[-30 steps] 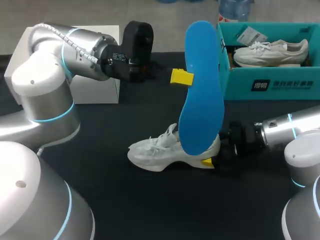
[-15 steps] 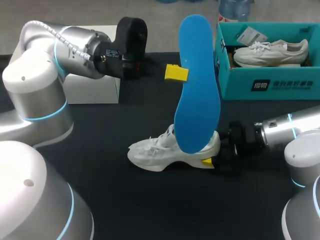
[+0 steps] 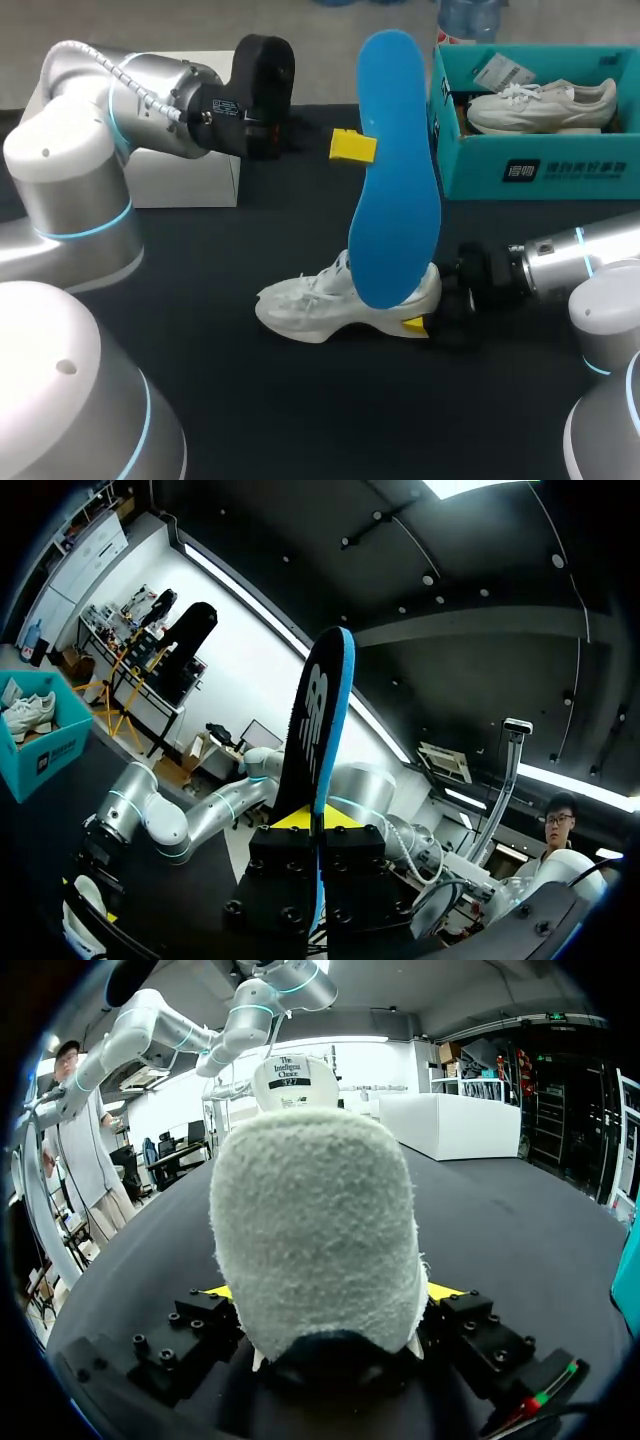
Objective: Take the shoe out of the shoebox, open the shoe tongue, remove and reinsert the insole, then place the shoe into the shoebox
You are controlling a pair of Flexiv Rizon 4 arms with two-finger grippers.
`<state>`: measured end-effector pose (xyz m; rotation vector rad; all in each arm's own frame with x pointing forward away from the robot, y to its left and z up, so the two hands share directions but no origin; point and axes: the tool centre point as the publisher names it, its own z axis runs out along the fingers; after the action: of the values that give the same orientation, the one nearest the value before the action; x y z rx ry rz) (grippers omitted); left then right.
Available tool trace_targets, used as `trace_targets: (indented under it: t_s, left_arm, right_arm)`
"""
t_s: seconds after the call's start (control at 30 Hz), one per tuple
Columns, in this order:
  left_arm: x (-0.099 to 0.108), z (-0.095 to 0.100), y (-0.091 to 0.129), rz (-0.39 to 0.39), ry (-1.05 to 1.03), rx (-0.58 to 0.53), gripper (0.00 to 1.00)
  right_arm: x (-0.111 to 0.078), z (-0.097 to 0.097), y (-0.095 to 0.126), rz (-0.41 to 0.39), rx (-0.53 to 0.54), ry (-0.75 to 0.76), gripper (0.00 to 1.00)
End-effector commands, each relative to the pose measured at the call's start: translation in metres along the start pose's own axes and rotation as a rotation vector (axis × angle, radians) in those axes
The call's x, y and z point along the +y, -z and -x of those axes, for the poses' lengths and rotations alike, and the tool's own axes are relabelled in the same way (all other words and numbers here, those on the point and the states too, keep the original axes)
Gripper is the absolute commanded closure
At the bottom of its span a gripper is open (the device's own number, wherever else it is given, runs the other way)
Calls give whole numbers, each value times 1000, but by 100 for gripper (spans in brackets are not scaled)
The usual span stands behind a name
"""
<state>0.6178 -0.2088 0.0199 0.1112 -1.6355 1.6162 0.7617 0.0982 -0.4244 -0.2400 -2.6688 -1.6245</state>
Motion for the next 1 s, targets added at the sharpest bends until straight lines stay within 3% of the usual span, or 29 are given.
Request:
trace_targets:
  t_s: [0.03, 0.6, 1.0]
  left_arm:
    - [1, 0, -1, 0, 0, 0, 100]
    - [1, 0, -1, 0, 0, 0, 100]
    - [1, 0, -1, 0, 0, 0, 100]
  right_arm:
    - [1, -1, -1, -4, -1, 0, 0]
    - [16, -11, 22, -225, 26, -91, 0]
    - [16, -11, 22, -225, 26, -91, 0]
